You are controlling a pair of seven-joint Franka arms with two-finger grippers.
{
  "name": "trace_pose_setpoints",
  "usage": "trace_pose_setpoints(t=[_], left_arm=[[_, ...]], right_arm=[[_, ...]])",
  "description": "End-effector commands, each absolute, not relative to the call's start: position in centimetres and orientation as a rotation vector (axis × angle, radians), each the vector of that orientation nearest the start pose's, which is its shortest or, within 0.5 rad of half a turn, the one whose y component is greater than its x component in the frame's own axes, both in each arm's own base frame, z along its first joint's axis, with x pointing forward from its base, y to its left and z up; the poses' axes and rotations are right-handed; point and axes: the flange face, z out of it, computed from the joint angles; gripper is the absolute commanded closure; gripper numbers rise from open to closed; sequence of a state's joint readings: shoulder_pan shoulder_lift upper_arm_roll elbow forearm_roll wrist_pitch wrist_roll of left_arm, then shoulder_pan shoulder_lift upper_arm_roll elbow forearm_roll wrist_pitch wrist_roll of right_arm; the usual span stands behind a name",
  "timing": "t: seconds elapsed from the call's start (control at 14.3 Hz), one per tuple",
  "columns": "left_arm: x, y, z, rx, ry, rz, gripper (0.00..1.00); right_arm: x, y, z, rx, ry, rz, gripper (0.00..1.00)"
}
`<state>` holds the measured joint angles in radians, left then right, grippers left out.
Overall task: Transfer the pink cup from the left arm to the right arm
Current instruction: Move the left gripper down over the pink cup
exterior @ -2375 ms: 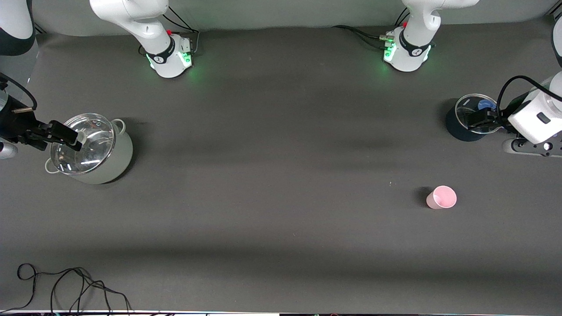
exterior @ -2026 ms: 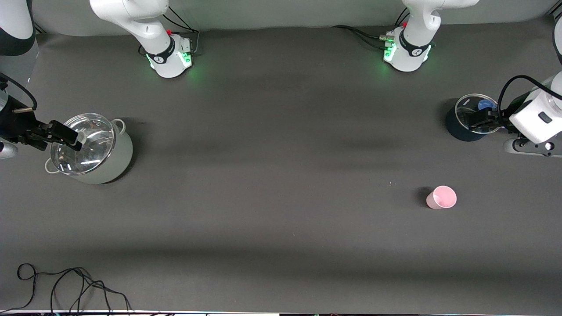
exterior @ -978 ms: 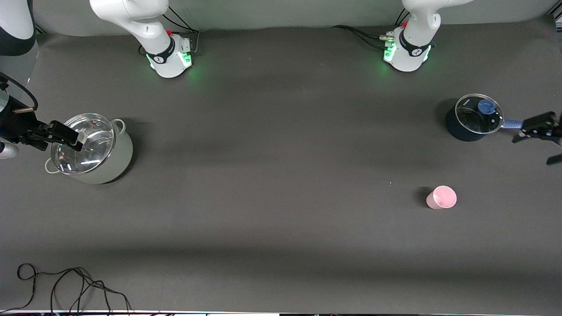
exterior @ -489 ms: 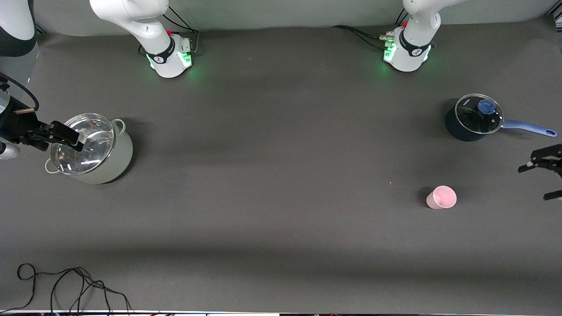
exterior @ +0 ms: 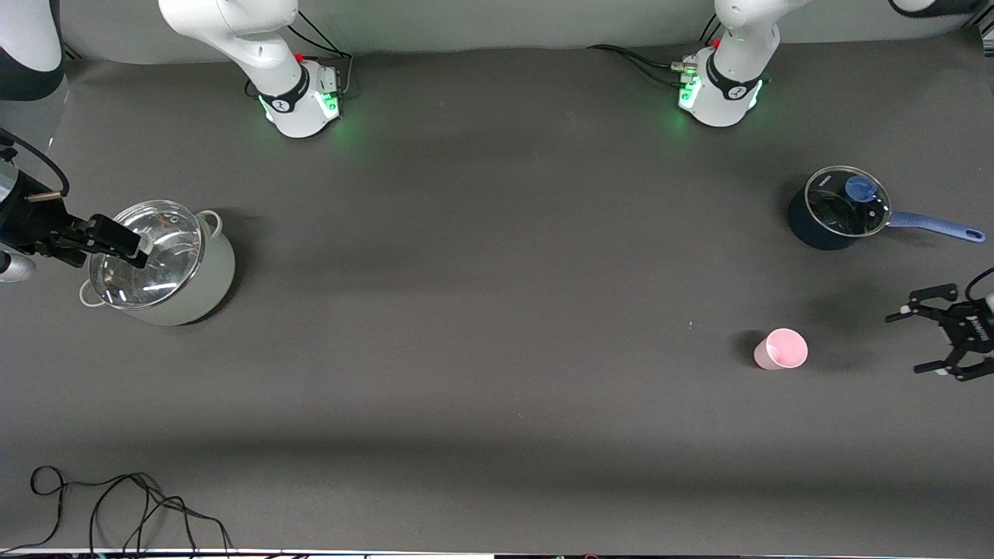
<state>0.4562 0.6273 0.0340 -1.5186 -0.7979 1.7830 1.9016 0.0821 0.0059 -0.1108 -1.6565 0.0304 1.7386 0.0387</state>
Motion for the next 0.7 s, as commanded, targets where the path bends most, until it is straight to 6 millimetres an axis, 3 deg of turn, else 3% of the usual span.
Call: trace_pose_setpoints(t=[0.0,0.14,0.35,0.63], left_arm=[[61.3,27.2,23.2,1.911,-1.245,0.883,0.00],[59.6,27.4,19.1,1.831,-1.221,0.992,0.00],[58.4,27.3,15.7,1.798,-1.225,1.028,0.00],[56.4,25.2,11.3,1.719,-1.219,1.194,0.00]], right_arm=[[57.4,-1.3,60.1,-3.098,0.103,-0.136,0.00],[57.4,-1.4,60.1,-3.098,0.103,-0.136,0.00],[57.3,-1.4,60.0,-3.098,0.103,-0.133,0.00],[57.3,-1.5,60.0,-3.096,0.106,-0.133,0.00]])
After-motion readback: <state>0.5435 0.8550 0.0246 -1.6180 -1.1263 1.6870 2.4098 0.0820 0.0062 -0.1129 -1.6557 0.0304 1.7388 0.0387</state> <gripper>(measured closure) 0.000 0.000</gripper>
